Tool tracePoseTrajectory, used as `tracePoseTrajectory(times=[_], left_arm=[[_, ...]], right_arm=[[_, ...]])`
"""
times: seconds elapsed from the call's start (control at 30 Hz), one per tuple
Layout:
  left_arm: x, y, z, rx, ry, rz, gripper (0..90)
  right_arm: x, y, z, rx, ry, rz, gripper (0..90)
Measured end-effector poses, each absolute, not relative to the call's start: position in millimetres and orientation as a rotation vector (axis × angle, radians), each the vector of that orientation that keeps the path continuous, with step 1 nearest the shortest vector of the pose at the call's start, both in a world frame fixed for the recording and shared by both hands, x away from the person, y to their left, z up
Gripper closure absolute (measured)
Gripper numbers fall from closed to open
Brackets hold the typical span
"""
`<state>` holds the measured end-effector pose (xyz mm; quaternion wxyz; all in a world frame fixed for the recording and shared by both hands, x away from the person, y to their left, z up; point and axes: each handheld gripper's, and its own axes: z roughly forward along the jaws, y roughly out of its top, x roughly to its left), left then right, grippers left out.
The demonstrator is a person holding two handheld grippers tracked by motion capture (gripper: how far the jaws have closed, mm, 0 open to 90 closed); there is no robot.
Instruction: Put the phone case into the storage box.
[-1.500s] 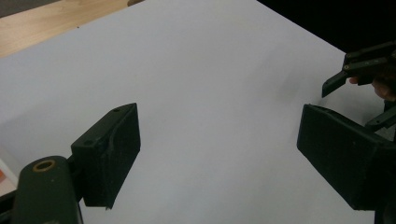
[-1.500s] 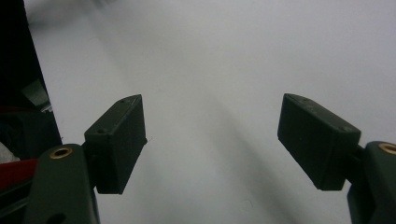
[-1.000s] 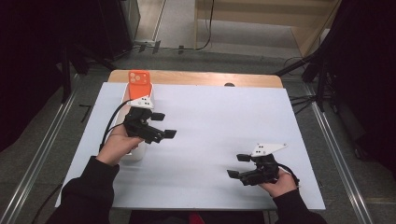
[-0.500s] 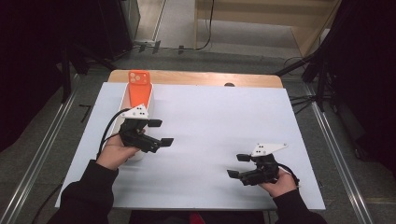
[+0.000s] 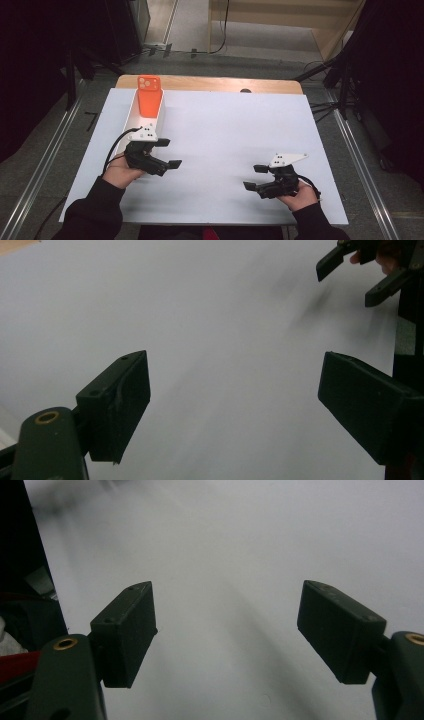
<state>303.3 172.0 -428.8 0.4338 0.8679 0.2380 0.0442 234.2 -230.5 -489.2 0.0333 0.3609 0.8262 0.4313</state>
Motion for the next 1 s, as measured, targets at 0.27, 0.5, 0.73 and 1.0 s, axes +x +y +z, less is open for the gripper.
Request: tracePoseTrajectory(times=[0.27, 0.5, 0.73, 1.0], left_arm=[[293.8, 174.5, -435.3, 2.154, 0.591, 0.114, 13.5], [285.7, 175.8, -441.9, 2.17, 0.571, 0.12, 13.5], [278.1, 174.9, -447.6, 2.181, 0.542, 0.098, 13.5], [271.8, 174.6, -456.3, 2.204, 0.536, 0.072, 13.5]], right_arm=[[234.1, -230.9, -489.3, 1.107, 2.54, 1.324, 22.3], [234.3, -230.6, -489.4, 1.11, 2.541, 1.323, 22.3], [234.3, -231.1, -489.5, 1.109, 2.542, 1.321, 22.3], [234.2, -230.6, -489.5, 1.109, 2.542, 1.322, 22.3]])
